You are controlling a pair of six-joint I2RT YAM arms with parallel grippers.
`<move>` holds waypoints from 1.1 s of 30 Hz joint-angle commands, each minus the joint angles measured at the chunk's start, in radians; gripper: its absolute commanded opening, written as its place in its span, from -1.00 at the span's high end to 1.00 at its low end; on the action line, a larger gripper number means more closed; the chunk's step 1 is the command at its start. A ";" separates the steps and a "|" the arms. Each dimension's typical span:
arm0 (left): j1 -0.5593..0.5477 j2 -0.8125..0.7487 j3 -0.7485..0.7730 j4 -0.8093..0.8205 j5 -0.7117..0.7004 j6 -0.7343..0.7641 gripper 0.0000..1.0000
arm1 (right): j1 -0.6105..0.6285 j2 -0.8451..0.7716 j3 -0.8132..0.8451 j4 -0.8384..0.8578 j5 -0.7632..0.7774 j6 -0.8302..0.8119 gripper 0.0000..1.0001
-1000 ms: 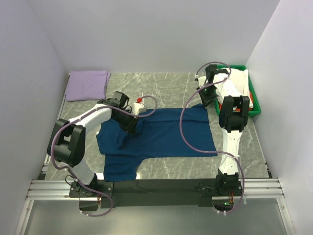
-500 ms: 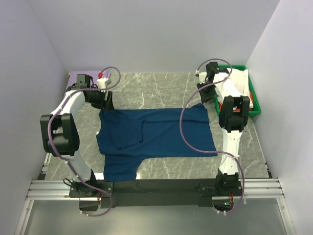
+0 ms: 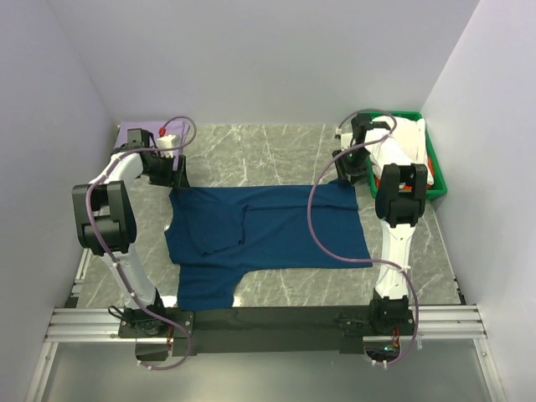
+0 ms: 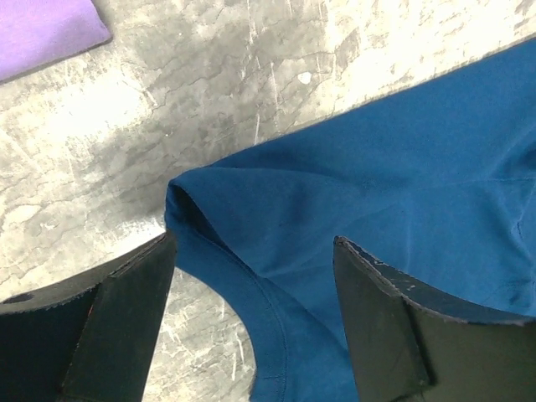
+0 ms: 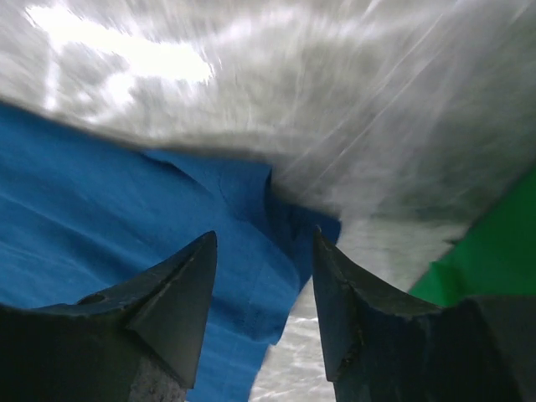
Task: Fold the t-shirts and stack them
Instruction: Fold the tshirt
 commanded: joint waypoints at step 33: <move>0.017 0.007 -0.033 0.129 -0.003 -0.086 -0.33 | -0.029 -0.049 -0.039 -0.041 -0.049 0.044 1.00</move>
